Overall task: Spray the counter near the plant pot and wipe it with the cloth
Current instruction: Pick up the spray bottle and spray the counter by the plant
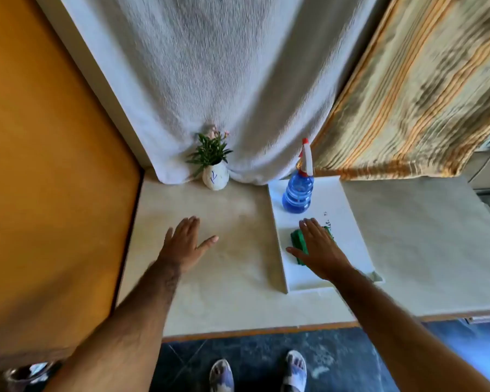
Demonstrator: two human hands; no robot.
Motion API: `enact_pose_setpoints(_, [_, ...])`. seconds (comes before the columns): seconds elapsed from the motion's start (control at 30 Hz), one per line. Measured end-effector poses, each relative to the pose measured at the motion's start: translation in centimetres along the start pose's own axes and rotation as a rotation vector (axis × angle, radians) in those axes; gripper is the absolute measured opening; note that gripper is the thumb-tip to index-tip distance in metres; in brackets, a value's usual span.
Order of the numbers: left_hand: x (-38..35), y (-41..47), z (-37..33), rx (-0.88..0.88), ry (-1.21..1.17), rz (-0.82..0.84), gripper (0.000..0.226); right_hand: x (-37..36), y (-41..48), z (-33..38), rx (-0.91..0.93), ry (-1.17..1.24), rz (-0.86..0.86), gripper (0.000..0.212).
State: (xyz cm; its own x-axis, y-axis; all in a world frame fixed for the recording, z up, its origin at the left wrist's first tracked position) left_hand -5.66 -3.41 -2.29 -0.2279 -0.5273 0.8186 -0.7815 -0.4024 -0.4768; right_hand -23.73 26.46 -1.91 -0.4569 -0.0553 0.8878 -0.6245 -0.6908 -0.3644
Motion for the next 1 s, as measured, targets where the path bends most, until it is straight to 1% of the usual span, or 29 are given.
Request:
enact_pose_setpoints(0.07, [-1.8, 0.3, 0.6, 0.014, 0.055, 0.045, 0.099, -1.2, 0.0, -1.0, -0.022, 0.020, -0.005, 0.089])
enact_pose_setpoints(0.1, [-2.8, 0.3, 1.0, 0.029, 0.083, 0.059, 0.109, -2.2, 0.1, -1.7, -0.047, 0.035, 0.008, 0.089])
enact_pose_setpoints(0.17, [-4.2, 0.0, 1.3, 0.022, 0.147, 0.029, 0.140, -3.8, -0.2, -2.3, -0.073, 0.078, 0.038, 0.091])
enact_pose_setpoints(0.2, [-4.8, -0.1, 1.2, 0.005, 0.156, 0.003, 0.146, -4.6, -0.3, -2.3, -0.072, 0.095, 0.043, 0.093])
enact_pose_setpoints(0.23, [-5.0, -0.3, 1.1, -0.017, 0.157, -0.028, 0.142, -4.9, -0.5, -2.3, -0.064, 0.109, 0.033, 0.095])
enact_pose_setpoints(0.3, [-5.8, -0.4, 1.3, -0.040, 0.156, -0.076, 0.129, -5.2, -0.7, -2.3, -0.053, 0.149, 0.010, 0.100])
enact_pose_setpoints(0.37, [-6.7, -0.3, 1.7, -0.032, 0.175, -0.077, 0.119, -4.4, -0.5, -2.4, -0.067, 0.271, -0.021, 0.102])
enact_pose_setpoints(0.4, [-7.0, -0.1, 1.8, -0.028, 0.184, -0.088, 0.116, -3.4, -0.1, -2.4, -0.081, 0.358, -0.063, 0.101])
enact_pose_setpoints(0.43, [-7.3, 0.1, 2.0, -0.030, 0.189, -0.102, 0.113, -1.9, 0.5, -2.7, -0.098, 0.441, -0.138, 0.101])
enact_pose_setpoints(0.53, [-7.6, 0.5, 2.1, -0.048, 0.196, -0.144, 0.110, 4.4, 2.9, -3.3, -0.125, 0.605, -0.443, 0.103])
enact_pose_setpoints(0.57, [-7.7, 0.6, 2.2, -0.050, 0.200, -0.153, 0.109, 6.3, 4.1, -3.3, -0.112, 0.663, -0.508, 0.105])
enact_pose_setpoints(0.63, [-8.0, 0.7, 2.5, -0.053, 0.212, -0.171, 0.106, 9.6, 6.3, -3.0, -0.049, 0.754, -0.574, 0.103])
enact_pose_setpoints(0.67, [-8.0, 0.7, 2.6, -0.053, 0.221, -0.188, 0.105, 11.0, 7.4, -2.7, 0.002, 0.787, -0.581, 0.098])
enact_pose_setpoints(0.73, [-8.3, 0.8, 2.9, -0.053, 0.228, -0.201, 0.103, 12.6, 9.5, -1.8, 0.106, 0.838, -0.537, 0.085])
enact_pose_setpoints(0.83, [-8.5, 0.9, 3.0, -0.052, 0.242, -0.227, 0.102, 12.2, 11.6, -1.0, 0.139, 0.904, -0.415, 0.072])
enact_pose_setpoints(0.87, [-8.6, 0.9, 3.0, -0.050, 0.248, -0.230, 0.101, 11.7, 11.9, -0.9, 0.139, 0.901, -0.400, 0.068])
enact_pose_setpoints(0.93, [-8.7, 1.0, 3.2, -0.045, 0.260, -0.247, 0.100, 10.9, 12.1, -1.1, 0.143, 0.924, -0.435, 0.062])
enact_pose_setpoints(1.0, [-8.7, 1.0, 3.3, -0.047, 0.261, -0.274, 0.099, 10.9, 12.2, -1.4, 0.134, 0.975, -0.509, 0.051])
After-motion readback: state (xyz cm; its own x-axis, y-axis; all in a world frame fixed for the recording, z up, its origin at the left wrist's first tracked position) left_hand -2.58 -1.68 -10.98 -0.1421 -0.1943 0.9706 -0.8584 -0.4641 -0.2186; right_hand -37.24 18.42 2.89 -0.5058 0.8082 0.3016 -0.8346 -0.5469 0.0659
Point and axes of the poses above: each hand's wrist, its own y-axis towards the middle knuckle, its own x-axis out of the back of the hand, z = x × y, the point moved 7 cm from there along y, towards the middle knuckle, and after that the axes turned 10 degrees about z, right-handed, at the moved point
